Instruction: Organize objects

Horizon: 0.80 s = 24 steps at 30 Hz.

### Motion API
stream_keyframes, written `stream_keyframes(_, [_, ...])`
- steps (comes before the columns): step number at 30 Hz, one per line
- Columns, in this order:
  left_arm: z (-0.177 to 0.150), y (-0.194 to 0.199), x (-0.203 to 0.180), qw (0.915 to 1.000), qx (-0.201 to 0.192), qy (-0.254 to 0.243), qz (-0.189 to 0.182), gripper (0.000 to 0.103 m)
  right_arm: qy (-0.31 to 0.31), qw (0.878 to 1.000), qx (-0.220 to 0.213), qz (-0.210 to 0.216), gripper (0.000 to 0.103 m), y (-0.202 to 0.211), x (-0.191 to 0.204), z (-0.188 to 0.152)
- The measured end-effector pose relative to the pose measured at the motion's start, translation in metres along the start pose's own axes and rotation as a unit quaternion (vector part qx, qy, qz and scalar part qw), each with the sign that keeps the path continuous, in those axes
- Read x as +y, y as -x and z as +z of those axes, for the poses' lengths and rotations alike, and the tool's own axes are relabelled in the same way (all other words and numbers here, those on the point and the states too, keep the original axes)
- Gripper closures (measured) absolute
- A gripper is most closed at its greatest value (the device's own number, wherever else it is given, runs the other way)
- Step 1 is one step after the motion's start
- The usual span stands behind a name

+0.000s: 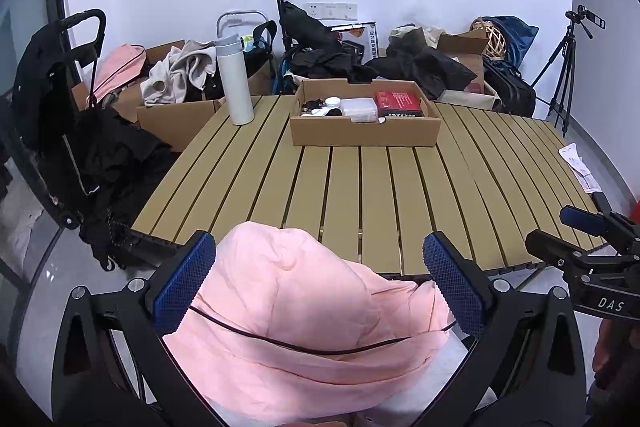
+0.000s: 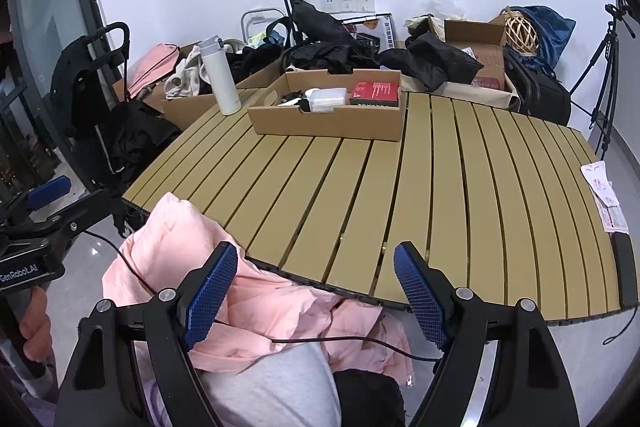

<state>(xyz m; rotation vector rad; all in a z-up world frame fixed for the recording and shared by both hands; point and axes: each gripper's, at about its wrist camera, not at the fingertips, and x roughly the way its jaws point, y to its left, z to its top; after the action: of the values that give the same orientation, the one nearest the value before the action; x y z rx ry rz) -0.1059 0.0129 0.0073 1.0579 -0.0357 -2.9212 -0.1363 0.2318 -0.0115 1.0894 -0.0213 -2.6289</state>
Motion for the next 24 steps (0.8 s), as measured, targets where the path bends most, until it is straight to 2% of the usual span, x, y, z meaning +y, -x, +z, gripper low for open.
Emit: stream_keyframes(24, [-0.0017, 0.0003, -0.0010, 1.0000, 0.005, 0.005, -0.002, 0.000, -0.008, 1.000, 0.000, -0.013, 0.019, 0.0002, -0.0044, 0.0007])
